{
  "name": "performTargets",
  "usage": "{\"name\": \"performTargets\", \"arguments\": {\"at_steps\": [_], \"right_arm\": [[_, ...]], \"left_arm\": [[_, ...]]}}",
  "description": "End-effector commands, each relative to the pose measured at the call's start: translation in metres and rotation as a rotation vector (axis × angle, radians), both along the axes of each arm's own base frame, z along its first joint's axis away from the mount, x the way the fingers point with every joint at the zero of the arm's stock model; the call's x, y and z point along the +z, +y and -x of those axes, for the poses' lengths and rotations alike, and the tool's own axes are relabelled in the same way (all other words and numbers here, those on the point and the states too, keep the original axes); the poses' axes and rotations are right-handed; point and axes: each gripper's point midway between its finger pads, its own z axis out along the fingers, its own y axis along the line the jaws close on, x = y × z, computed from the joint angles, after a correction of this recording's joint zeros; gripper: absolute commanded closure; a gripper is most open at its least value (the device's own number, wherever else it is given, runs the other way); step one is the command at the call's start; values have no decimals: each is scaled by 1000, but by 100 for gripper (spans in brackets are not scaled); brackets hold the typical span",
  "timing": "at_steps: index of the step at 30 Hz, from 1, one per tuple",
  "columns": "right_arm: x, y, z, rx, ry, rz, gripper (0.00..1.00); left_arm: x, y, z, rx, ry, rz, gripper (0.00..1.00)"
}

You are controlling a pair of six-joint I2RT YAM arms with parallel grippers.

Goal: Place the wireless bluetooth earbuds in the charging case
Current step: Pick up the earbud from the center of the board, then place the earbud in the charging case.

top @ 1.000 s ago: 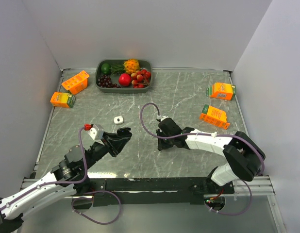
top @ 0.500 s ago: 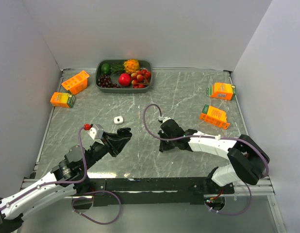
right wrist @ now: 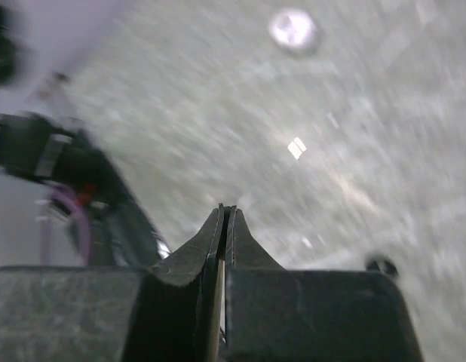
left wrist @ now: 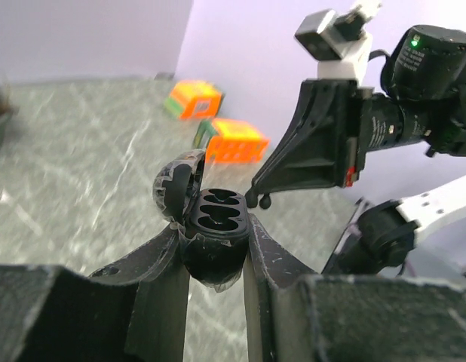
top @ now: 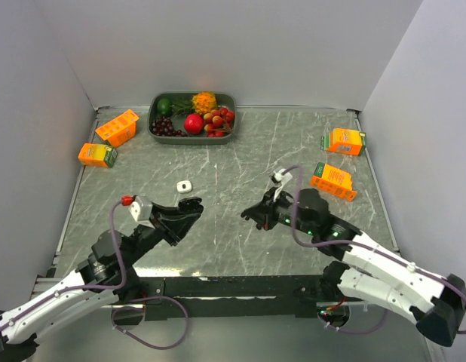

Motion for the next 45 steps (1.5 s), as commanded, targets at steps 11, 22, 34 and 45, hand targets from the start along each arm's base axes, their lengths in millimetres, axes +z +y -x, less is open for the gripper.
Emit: {"name": "performTargets", "arguments": {"at_steps": [11,22,34,45], "right_arm": [[177,20,75,368,-537,-287,100],[194,32,111,485,-632,-267,100],[179,49,116,518,-653,-204,100],[181,51,120,514,-684,-225,100]], "left_arm": [[45,-30,45,-297,-247,114,99],[51,-51,62,-445,-281,101,99],[55,-58,85,-590,-285,118,99],[64,-52,97,-639,-275,226,99]]}}
